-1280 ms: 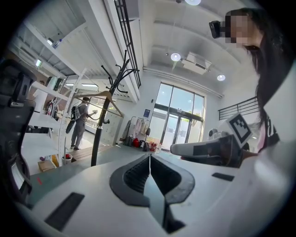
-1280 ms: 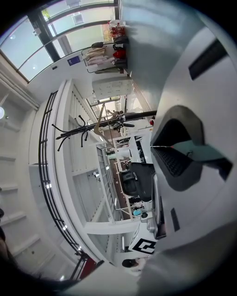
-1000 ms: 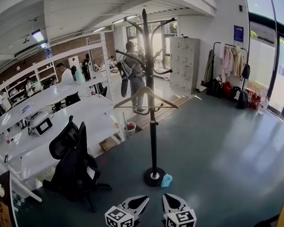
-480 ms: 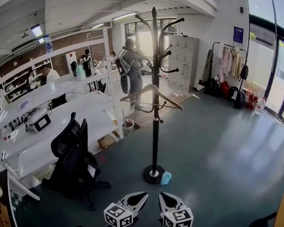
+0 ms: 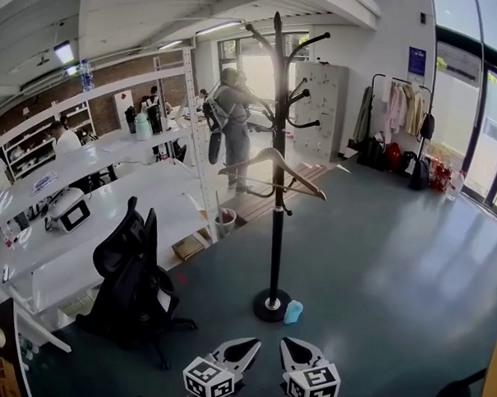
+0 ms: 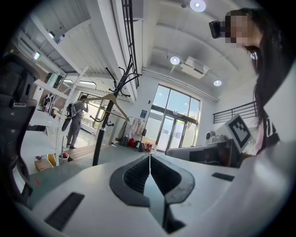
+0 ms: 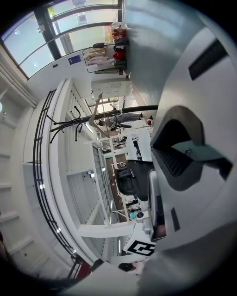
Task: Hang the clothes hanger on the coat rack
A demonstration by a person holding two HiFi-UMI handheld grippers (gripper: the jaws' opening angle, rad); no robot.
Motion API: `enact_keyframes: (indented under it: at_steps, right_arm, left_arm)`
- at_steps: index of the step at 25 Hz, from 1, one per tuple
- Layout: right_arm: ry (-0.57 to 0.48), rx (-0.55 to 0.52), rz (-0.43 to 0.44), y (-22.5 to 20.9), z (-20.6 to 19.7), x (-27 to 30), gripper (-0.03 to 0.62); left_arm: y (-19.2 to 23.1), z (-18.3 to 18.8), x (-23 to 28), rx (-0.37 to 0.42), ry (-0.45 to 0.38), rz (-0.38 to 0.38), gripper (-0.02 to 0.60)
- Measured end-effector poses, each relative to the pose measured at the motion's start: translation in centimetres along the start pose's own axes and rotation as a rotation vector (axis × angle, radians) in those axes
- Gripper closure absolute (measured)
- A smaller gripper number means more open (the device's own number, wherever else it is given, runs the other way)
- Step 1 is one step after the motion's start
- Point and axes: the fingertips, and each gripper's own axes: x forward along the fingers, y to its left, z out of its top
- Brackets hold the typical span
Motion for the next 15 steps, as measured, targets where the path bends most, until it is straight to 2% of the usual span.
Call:
enact_keyframes:
  at_steps: [15]
  right_arm:
    - [0.012, 0.016, -0.009, -0.27, -0.78, 0.35, 0.583]
  left_arm:
    - [0.61, -0.50, -0.38, -0.008, 0.007, 0.006, 0.575]
